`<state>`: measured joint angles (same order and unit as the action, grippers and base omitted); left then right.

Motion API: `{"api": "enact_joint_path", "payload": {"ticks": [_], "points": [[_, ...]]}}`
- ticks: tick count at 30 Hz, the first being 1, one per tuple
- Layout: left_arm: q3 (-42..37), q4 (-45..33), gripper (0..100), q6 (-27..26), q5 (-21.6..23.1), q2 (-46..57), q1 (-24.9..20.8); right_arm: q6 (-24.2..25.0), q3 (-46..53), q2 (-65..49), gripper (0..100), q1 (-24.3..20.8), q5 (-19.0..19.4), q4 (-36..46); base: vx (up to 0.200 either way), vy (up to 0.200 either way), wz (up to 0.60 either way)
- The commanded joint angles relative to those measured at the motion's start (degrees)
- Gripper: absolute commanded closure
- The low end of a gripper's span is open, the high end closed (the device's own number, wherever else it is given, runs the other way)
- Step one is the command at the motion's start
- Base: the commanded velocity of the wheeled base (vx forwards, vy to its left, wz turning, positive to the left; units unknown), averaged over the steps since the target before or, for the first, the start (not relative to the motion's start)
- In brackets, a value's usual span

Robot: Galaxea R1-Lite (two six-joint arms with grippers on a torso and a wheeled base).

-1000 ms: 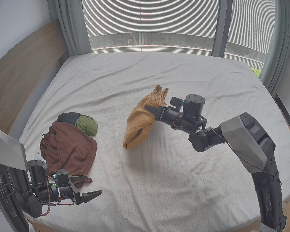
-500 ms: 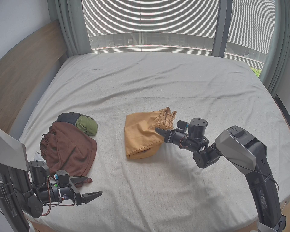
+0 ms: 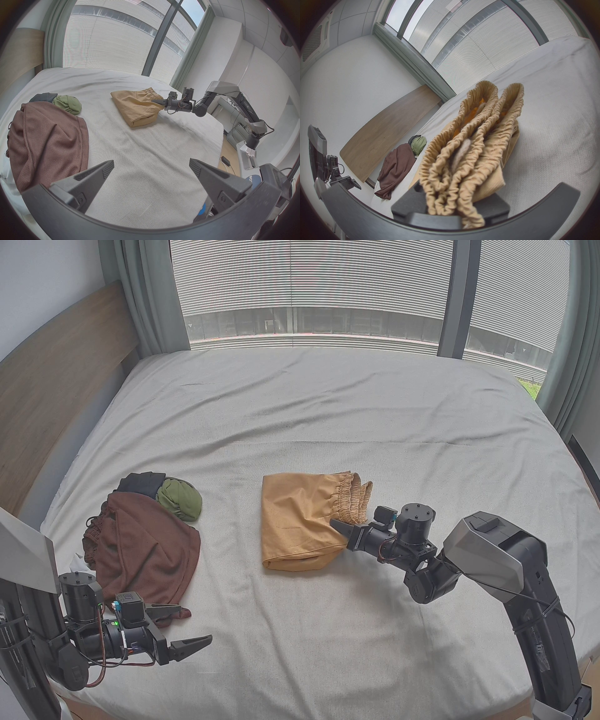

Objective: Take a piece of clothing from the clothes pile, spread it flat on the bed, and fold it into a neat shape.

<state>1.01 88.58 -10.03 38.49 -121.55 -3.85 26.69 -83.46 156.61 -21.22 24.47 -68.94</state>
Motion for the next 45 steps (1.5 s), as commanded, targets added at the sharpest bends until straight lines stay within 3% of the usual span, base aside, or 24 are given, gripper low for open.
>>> {"api": "enact_joint_path", "payload": {"ticks": [1,2,3,22,28,36,45], "points": [[-1.01,0.02,0,-0.07,0.01,0.09,-0.01,0.03,0.4,0.54,100,0.04,0.05,-0.41,0.0,0.0,0.0],[-1.01,0.02,0,-0.07,0.01,0.09,-0.01,0.03,0.4,0.54,100,0.04,0.05,-0.5,0.0,0.0,0.0],[-1.01,0.02,0,-0.07,0.01,0.18,-0.01,-0.05,0.49,0.45,0,0.13,0.05,-0.5,0.0,0.0,0.0],[-1.01,0.02,0,-0.07,0.89,0.7,-0.1,-1.81,7.52,-8.52,0,9.71,-1.97,-5.24,0.0,0.0,0.0],[-1.01,0.02,0,-0.16,0.89,0.7,-0.1,-1.55,7.61,-14.58,0,7.69,-3.2,-4.71,0.0,0.0,0.0],[-1.01,0.02,0,-0.16,0.89,0.61,-0.01,-1.37,8.49,-12.91,0,-1.45,-5.31,-5.07,0.0,0.0,0.0],[-1.01,0.02,0,-0.25,1.24,0.44,0.51,-1.02,5.41,-5.79,0,-2.07,-6.89,-5.24,0.0,0.0,0.0]]}}
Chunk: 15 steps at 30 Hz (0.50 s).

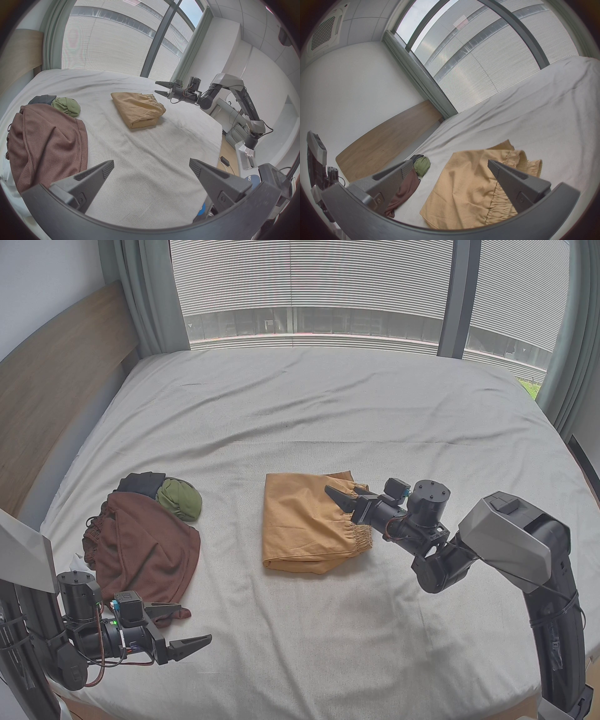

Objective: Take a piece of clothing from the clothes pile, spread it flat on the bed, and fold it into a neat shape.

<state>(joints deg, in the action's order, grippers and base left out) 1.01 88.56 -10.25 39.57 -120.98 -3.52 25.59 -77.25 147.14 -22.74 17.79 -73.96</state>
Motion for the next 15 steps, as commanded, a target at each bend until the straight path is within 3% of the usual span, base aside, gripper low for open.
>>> {"api": "enact_joint_path", "payload": {"ticks": [1,15], "points": [[-1.01,0.03,0,-0.03,0.16,-0.22,0.1,0.08,-0.71,4.47,0,-0.56,-0.38,-0.22,0.0,0.0,0.0],[-1.01,0.03,0,-0.12,0.16,-0.49,0.1,0.08,-0.8,10.1,0,-0.38,-0.56,-1.45,0.0,0.0,0.0]]}}
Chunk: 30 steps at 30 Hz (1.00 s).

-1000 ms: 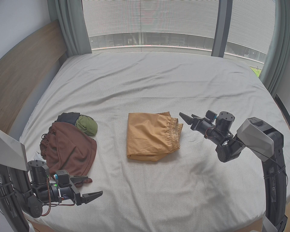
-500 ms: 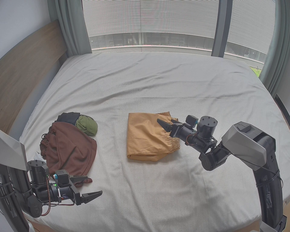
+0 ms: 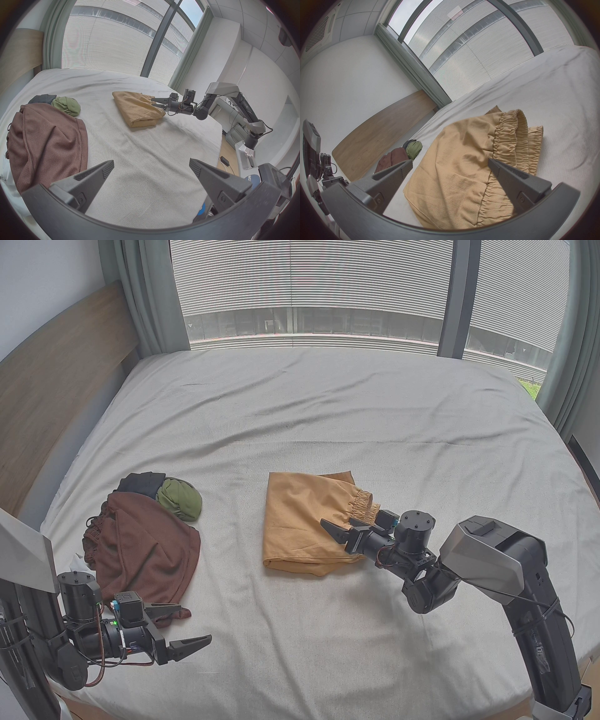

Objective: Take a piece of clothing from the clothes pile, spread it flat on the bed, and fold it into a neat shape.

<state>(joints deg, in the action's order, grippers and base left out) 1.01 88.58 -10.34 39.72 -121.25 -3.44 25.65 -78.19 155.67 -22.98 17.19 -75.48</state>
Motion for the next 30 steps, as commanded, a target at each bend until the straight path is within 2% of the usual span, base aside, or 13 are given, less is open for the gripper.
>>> {"api": "enact_joint_path", "payload": {"ticks": [1,12,17,22,26,29,30], "points": [[-1.01,0.02,0,-0.03,0.01,-0.22,0.01,0.02,0.14,1.56,0,-0.14,0.04,0.07,0.0,0.0,0.0],[-0.92,0.1,0,-0.03,0.01,0.31,0.01,0.72,0.85,-0.9,0,0.13,-1.37,-3.18,0.0,0.0,0.0],[0.22,0.28,0,0.58,2.47,5.41,-2.19,3.18,8.76,-14.35,0,0.3,-1.19,-3.88,0.0,0.0,0.0],[4.26,0.28,0,3.13,2.91,9.71,-4.82,2.56,17.81,-26.21,0,1.53,-1.28,-5.55,0.0,0.0,0.0],[10.33,0.28,0,6.82,2.73,14.11,-7.11,-2.01,28.53,-37.11,0,3.99,-1.28,-5.29,0.0,0.0,0.0],[11.73,0.28,0,8.49,2.65,16.31,-8.08,-4.82,33.01,-40.45,0,5.4,-1.28,-5.99,0.0,0.0,0.0],[12.35,0.28,0,10.34,2.38,19.38,-10.27,-7.9,39.43,-45.11,0,7.69,-1.19,-7.22,0.0,0.0,0.0]]}}
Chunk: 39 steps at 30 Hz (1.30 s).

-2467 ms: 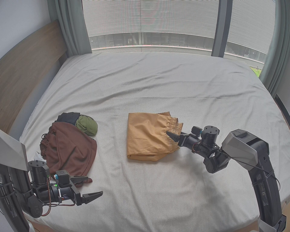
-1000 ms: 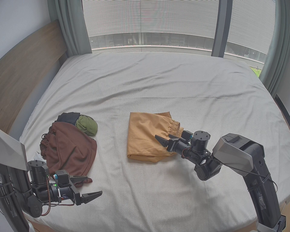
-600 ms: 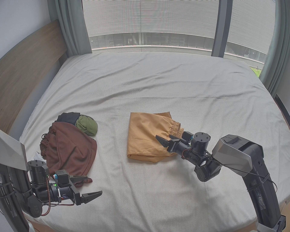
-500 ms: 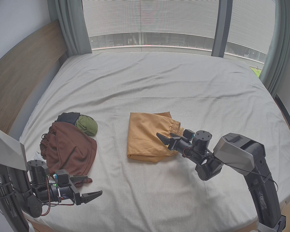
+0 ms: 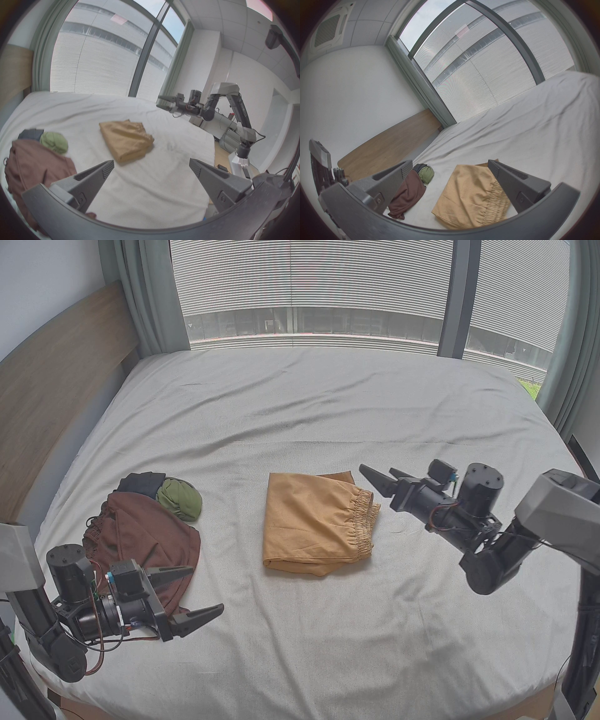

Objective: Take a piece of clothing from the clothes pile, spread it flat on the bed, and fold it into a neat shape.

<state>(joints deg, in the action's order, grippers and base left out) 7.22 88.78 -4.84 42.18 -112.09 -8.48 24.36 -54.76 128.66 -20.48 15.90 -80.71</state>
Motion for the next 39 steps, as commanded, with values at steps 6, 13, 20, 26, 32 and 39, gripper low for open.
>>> {"api": "enact_joint_path", "payload": {"ticks": [6,13,20,26,32,39], "points": [[3.95,-0.01,0,8.44,-7.37,18.23,-10.68,-7.48,30.94,-31.8,0,10.46,0.45,-3.49,0.0,0.0,0.0],[-4.93,-0.19,0,8.62,-11.68,27.1,-11.38,-7.48,41.31,-42.79,0,11.43,1.42,-3.4,0.0,0.0,0.0],[-7.22,-9.68,0,11.52,-17.13,41.34,-9.88,-8.98,53.35,-54.13,0,12.22,2.03,-2.61,0.0,0.0,0.0],[-7.22,-24.71,0,11.7,-17.66,53.82,-7.51,-9.5,54.76,-68.1,0,12.92,1.77,7.68,0.0,0.0,0.0],[-7.13,-40.53,0,11.87,-17.39,66.39,-7.42,-9.59,54.76,-84.8,0,13.89,1.86,25.96,0.0,0.0,0.0],[-7.22,-54.77,0,11.96,-17.13,80.45,-7.51,-9.59,54.76,-105.46,0,16.79,1.95,46.52,0.0,0.0,0.0]]}}
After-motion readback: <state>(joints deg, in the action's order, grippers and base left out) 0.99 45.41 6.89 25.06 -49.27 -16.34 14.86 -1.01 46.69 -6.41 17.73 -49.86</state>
